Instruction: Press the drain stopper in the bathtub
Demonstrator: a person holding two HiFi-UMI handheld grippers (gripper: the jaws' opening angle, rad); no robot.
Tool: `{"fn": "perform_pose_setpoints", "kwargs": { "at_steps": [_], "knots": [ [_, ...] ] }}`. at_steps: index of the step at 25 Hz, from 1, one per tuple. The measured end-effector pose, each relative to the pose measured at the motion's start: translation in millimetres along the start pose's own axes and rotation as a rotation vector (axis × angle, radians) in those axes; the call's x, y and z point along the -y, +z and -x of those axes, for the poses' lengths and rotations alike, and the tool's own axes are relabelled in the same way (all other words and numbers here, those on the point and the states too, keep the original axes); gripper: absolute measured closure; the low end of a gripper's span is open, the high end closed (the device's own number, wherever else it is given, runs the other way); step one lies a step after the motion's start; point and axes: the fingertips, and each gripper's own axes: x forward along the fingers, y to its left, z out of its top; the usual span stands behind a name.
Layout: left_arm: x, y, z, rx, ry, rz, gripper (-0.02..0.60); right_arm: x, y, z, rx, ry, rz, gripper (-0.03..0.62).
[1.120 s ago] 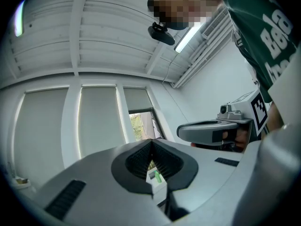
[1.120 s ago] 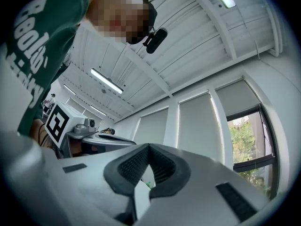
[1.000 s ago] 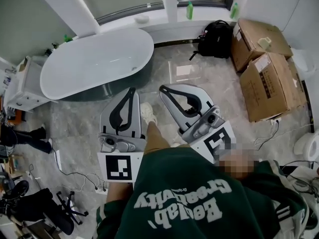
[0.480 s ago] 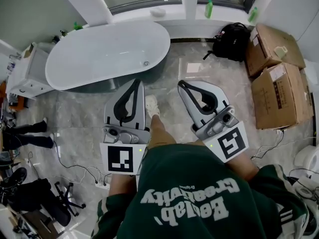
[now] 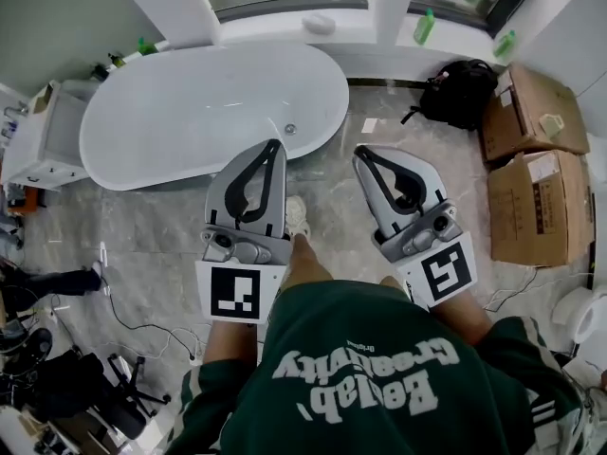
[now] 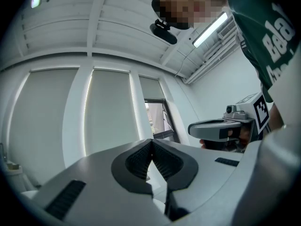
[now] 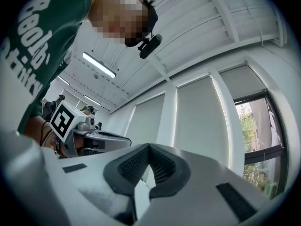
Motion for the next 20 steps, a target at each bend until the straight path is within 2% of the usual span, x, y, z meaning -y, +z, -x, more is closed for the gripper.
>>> {"fn": "perform_pose_setpoints", "kwargs": {
  "at_steps": [8, 20],
  "knots": [
    [-89, -32, -61, -0.04, -0.042, 0.024, 0.58, 41, -32, -105, -0.046, -0.05, -0.025, 0.582],
    [-196, -52, -129, -0.02, -0.102, 0.005, 0.58, 78, -54, -224, -0.059, -0.115, -0.006, 0.582]
  ]
}}
